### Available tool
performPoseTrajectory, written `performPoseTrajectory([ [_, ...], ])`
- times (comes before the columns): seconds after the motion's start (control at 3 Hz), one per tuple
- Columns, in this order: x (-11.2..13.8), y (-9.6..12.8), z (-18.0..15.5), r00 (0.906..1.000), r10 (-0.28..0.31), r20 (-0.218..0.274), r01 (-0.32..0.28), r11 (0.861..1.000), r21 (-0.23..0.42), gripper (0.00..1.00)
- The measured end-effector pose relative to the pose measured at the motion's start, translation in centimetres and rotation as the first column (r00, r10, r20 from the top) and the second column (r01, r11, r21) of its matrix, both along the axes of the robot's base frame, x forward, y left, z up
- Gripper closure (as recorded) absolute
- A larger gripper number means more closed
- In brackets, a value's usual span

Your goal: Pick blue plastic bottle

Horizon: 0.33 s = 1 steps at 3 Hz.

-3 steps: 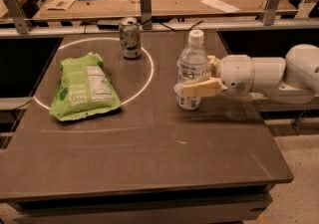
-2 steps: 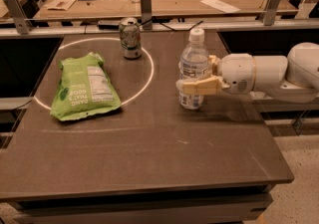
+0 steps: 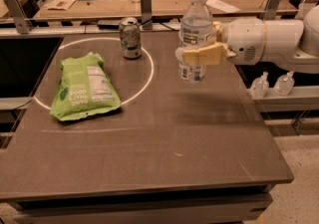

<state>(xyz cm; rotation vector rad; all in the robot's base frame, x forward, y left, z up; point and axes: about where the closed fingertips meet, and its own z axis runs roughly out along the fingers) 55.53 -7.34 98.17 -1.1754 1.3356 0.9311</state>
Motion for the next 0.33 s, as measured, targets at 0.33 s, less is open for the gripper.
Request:
performPoseTrajectory([
  [0.33, 0.02, 0.01, 0.17, 1.0, 0.0, 0.003, 0.0, 1.0, 0.001, 1.0],
])
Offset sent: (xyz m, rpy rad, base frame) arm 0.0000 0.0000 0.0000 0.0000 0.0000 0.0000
